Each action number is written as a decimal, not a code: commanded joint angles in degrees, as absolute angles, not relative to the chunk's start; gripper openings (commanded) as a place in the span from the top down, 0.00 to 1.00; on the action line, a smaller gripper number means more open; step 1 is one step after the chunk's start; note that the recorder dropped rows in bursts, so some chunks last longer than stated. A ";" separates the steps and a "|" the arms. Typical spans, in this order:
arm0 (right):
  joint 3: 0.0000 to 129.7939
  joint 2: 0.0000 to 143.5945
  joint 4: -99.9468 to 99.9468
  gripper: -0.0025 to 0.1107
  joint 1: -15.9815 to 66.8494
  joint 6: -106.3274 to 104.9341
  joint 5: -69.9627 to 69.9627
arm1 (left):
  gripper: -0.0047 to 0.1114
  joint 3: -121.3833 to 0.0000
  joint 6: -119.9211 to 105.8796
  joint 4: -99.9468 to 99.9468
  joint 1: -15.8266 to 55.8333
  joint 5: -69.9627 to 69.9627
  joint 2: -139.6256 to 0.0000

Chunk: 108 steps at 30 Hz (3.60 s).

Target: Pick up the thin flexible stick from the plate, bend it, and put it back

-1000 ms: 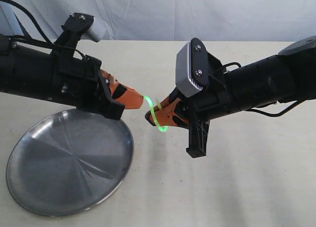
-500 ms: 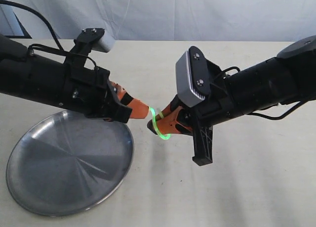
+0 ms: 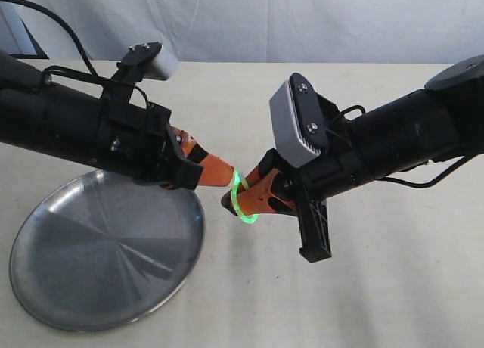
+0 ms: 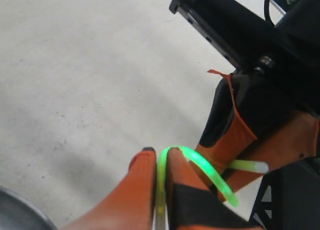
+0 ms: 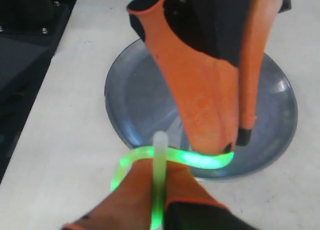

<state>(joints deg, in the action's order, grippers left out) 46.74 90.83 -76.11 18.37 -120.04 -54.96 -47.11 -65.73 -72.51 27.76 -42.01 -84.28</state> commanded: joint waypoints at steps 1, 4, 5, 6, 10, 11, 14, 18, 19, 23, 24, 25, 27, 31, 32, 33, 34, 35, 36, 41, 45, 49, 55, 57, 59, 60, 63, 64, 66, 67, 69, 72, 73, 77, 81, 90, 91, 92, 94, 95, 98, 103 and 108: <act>46.66 90.26 -76.97 0.99 19.43 -121.29 -65.49 | 0.96 -47.92 -62.45 -76.20 27.56 -36.71 -86.82; 46.66 90.26 -76.97 0.99 19.43 -121.29 -64.97 | 0.96 -48.15 -62.25 -76.42 27.56 -38.74 -88.36; 46.66 90.26 -76.97 0.99 19.43 -121.29 -64.82 | 0.96 -48.15 -62.26 -77.25 27.56 -38.97 -88.73; 46.66 90.26 -76.56 0.99 19.43 -121.29 -64.63 | 0.96 -48.15 -62.26 -77.74 27.56 -39.12 -89.11; 46.66 90.26 -76.43 0.99 19.43 -121.29 -64.34 | 0.96 -48.15 -61.92 -78.22 27.56 -39.54 -89.31; 46.66 90.26 -76.43 0.99 19.43 -121.29 -64.10 | 0.96 -48.15 -61.92 -78.66 27.56 -40.17 -89.31; 46.66 90.26 -76.43 0.99 19.43 -121.29 -64.10 | 0.96 -48.15 -61.92 -79.16 27.56 -40.49 -89.31; 46.66 90.26 -76.32 0.99 19.43 -121.29 -64.12 | 0.96 -48.15 -61.61 -79.39 27.56 -41.23 -89.31; 46.66 90.26 -76.32 0.99 19.43 -121.29 -64.12 | 0.96 -48.15 -61.61 -79.49 27.56 -41.36 -89.31; 46.66 90.26 -76.32 0.99 19.43 -121.29 -64.12 | 0.96 -48.15 -61.61 -79.49 27.56 -41.36 -89.31; 46.66 90.26 -76.32 0.99 19.43 -121.29 -64.23 | 0.96 -48.15 -61.61 -79.49 27.56 -41.36 -89.31; 46.66 90.26 -76.32 0.99 19.43 -121.29 -64.23 | 0.96 -48.15 -61.61 -79.49 27.56 -41.36 -89.31; 46.66 90.26 -76.32 0.99 19.43 -121.29 -64.33 | 0.96 -48.15 -61.61 -79.48 27.56 -41.59 -89.31; 46.66 90.26 -76.32 0.99 19.43 -121.29 -64.33 | 0.96 -48.15 -61.61 -79.63 27.56 -42.16 -89.31; 46.66 90.26 -76.32 0.99 19.43 -121.29 -64.33 | 0.96 -48.15 -61.61 -79.72 27.56 -42.39 -89.31; 46.66 90.26 -76.32 0.99 19.43 -121.29 -64.33 | 0.96 -48.15 -61.61 -79.85 27.56 -42.50 -89.31; 46.66 90.26 -76.32 0.99 19.43 -121.29 -64.33 | 0.96 -48.15 -61.61 -79.95 27.56 -42.84 -89.31; 46.66 90.26 -76.32 0.99 19.43 -121.29 -64.33 | 0.96 -48.15 -61.61 -79.95 27.56 -42.84 -89.31; 46.66 90.26 -76.32 0.99 19.43 -121.29 -64.33 | 0.96 -48.15 -61.61 -79.93 27.56 -42.97 -89.31; 46.66 90.26 -76.32 0.99 19.43 -121.29 -64.33 | 0.96 -48.15 -61.61 -79.93 27.56 -44.24 -89.31; 46.66 90.26 -76.32 0.99 19.43 -121.29 -64.33 | 0.96 -48.15 -61.61 -79.69 27.56 -44.96 -89.31; 46.66 90.26 -76.32 0.99 19.43 -121.29 -64.48 | 0.96 -48.15 -61.61 -79.69 27.56 -44.96 -89.31; 46.66 90.26 -77.11 0.99 19.43 -121.29 -64.59 | 0.96 -48.15 -63.33 -79.46 27.56 -45.19 -89.53; 46.66 90.26 -78.83 0.99 19.43 -121.29 -64.59 | 0.96 -48.15 -68.23 -79.33 27.56 -44.79 -89.53; 46.66 90.26 -80.96 0.99 19.43 -119.11 -64.59 | 0.96 -48.15 -70.72 -78.91 27.56 -43.97 -89.40; 46.66 90.26 -82.22 0.99 19.43 -116.99 -64.29 | 0.96 -48.15 -70.72 -78.63 27.56 -43.20 -89.26; 46.66 90.26 -84.30 0.99 19.43 -112.34 -62.77 | 0.96 -48.15 -70.86 -78.38 27.56 -40.66 -88.13; 46.66 90.26 -84.30 0.99 19.43 -111.22 -62.24 | 0.96 -48.15 -70.86 -78.29 27.56 -39.71 -87.53; 46.66 90.26 -84.30 0.99 19.43 -107.69 -60.69 | 0.96 -48.15 -70.86 -78.29 27.56 -38.59 -86.35; 46.66 90.26 -84.30 0.99 19.43 -105.91 -59.87 | 0.96 -48.15 -70.86 -78.00 27.56 -38.25 -85.82; 46.66 90.26 -85.82 0.99 19.43 -102.93 -58.79 | 0.96 -48.15 -70.86 -77.72 27.56 -38.11 -85.17; 46.66 90.26 -89.54 0.99 19.43 -98.34 -58.51 | 0.96 -48.15 -70.86 -77.72 27.56 -38.11 -84.76; 46.66 90.26 -90.70 0.99 19.43 -96.77 -58.51 | 0.96 -48.15 -70.86 -77.72 27.56 -38.11 -84.76; 46.66 90.26 -92.61 0.99 19.43 -90.54 -58.38 | 0.96 -48.15 -70.86 -77.51 27.56 -38.11 -84.74; 46.66 90.26 -93.11 0.99 19.43 -89.41 -60.87 | 0.96 -48.15 -70.58 -77.51 27.56 -38.51 -84.74; 46.66 90.26 -95.18 0.99 19.43 -92.36 -66.28 | 0.96 -48.15 -68.91 -77.85 27.56 -41.22 -84.74; 46.66 90.26 -95.84 0.99 19.43 -91.65 -66.02 | 0.96 -48.15 -69.02 -77.85 27.56 -41.36 -84.74; 46.66 90.26 -96.38 0.99 19.43 -91.19 -65.76 | 0.96 -48.15 -69.17 -77.85 27.56 -41.36 -84.74; 46.66 90.26 -97.47 0.99 19.43 -89.98 -65.33 | 0.96 -48.15 -69.17 -77.41 27.56 -41.36 -84.74; 46.66 90.26 -97.91 0.99 19.43 -87.81 -64.43 | 0.96 -48.15 -69.45 -77.31 27.56 -41.36 -84.74; 46.66 90.26 -97.80 0.99 19.43 -81.89 -62.27 | 0.96 -48.15 -69.55 -76.73 27.56 -40.37 -84.74; 46.66 90.60 -91.35 0.93 19.43 -67.38 -55.07 | 0.96 -48.15 -69.55 -72.74 27.56 -35.71 -84.74; 46.66 90.60 -84.87 0.52 19.43 -57.96 -45.98 | 0.96 -48.15 -69.46 -70.37 27.56 -34.48 -84.74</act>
<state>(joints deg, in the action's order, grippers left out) 46.16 90.98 -86.64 19.08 -60.97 -47.55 -48.16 -69.62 -71.36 27.17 -34.76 -84.40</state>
